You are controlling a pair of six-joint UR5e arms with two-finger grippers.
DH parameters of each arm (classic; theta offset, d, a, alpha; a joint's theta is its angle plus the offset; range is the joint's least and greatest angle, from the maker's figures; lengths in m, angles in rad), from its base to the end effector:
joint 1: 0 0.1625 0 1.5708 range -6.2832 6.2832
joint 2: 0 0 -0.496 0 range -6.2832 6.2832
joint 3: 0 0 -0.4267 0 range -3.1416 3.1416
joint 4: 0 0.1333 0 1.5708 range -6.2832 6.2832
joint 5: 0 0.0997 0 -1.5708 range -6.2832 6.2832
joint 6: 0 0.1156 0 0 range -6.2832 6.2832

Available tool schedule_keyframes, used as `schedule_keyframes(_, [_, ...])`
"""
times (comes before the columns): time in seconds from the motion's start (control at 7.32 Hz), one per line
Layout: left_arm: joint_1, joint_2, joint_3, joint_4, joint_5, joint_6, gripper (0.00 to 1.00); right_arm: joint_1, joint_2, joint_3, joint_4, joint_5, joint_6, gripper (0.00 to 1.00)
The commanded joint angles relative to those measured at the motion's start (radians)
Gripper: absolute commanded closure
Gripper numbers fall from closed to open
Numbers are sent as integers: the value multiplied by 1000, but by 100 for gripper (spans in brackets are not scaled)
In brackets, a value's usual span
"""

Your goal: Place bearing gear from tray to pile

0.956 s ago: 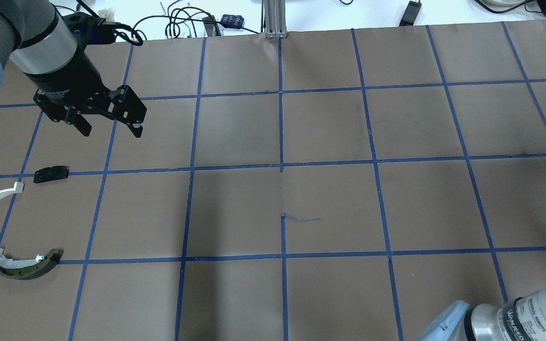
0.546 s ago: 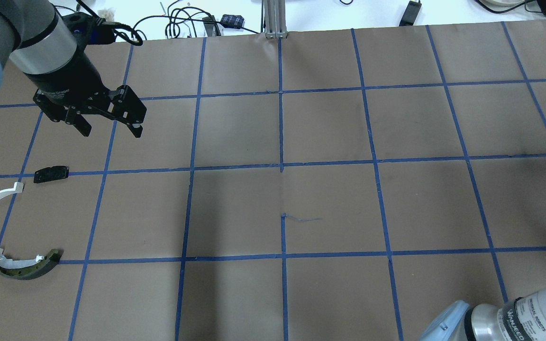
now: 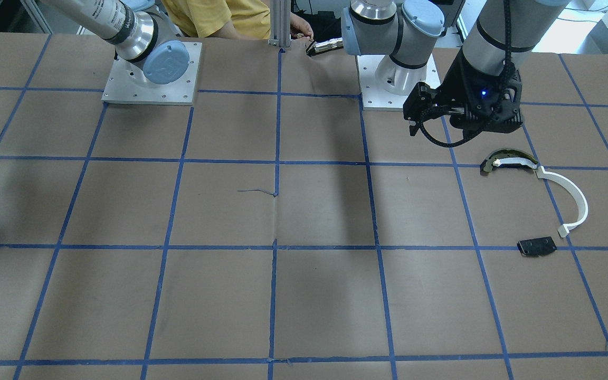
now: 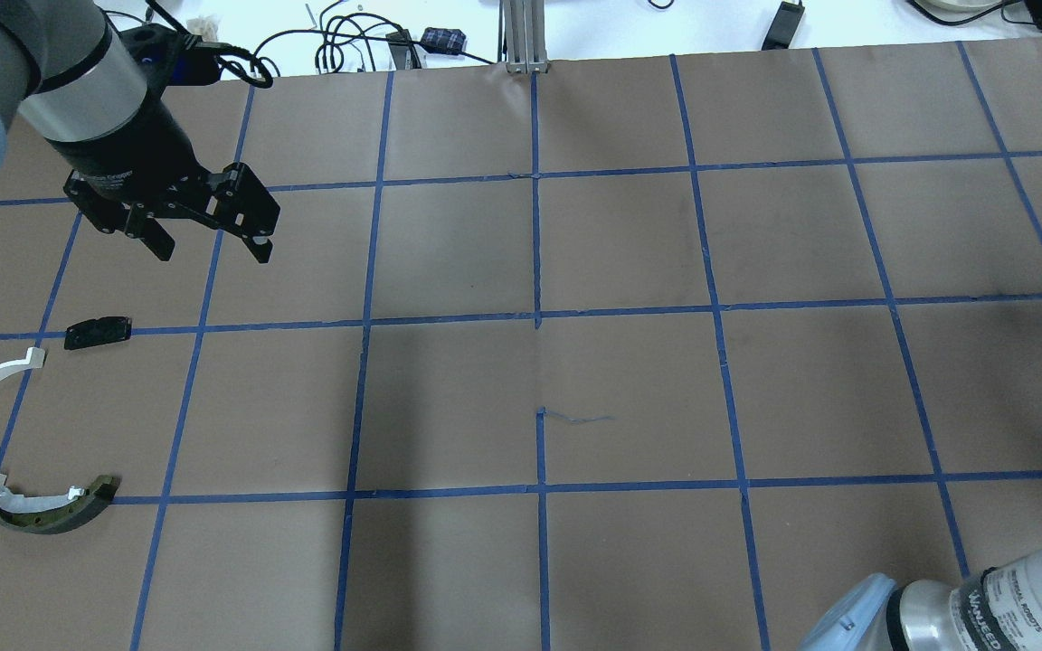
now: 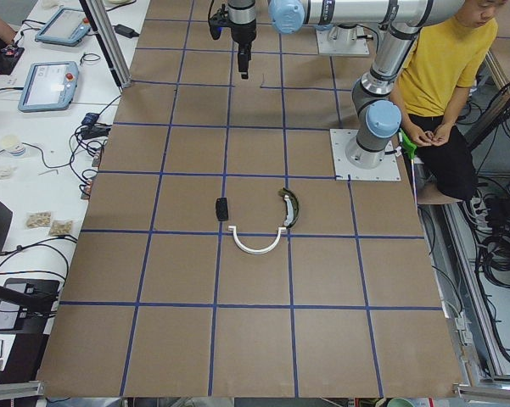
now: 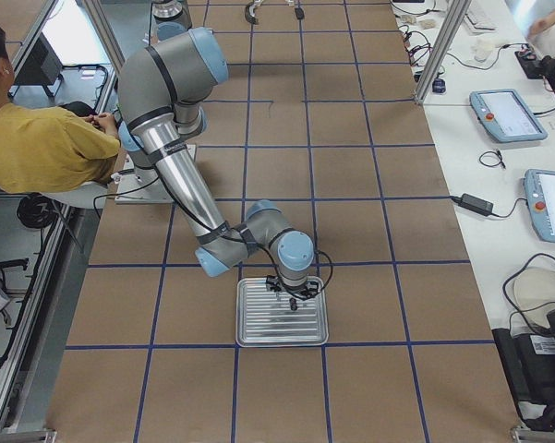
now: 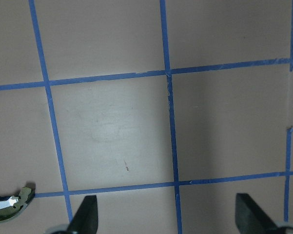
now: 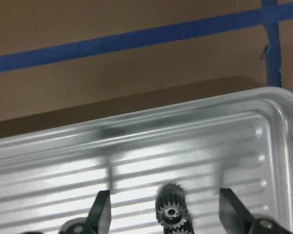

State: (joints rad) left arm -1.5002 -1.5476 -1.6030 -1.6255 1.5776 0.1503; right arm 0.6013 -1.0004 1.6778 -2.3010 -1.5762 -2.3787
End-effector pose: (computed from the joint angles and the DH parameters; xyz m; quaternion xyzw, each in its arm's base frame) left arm -0.0964 -0.5154 0.5328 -0.0399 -0.9987 -0.0320 0.0001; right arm -0.5071 -0.5088 0.2024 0.6474 -0.7616 -0.0054 0.0260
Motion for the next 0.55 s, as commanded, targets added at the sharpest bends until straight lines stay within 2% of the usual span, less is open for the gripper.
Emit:
schedule_keyframes(0.0, [0,1,0,1,-1,0,0,0,19,0,-21,-1,-11,20])
schedule_keyframes(0.14, [-3,-5,0,1,-1,0,0,-2,17,-1,-21,-2,-14,23])
schedule_keyframes(0.41, [-3,0,0,1,-2,-2,0,-2,13,-4,-20,-10,-11,48])
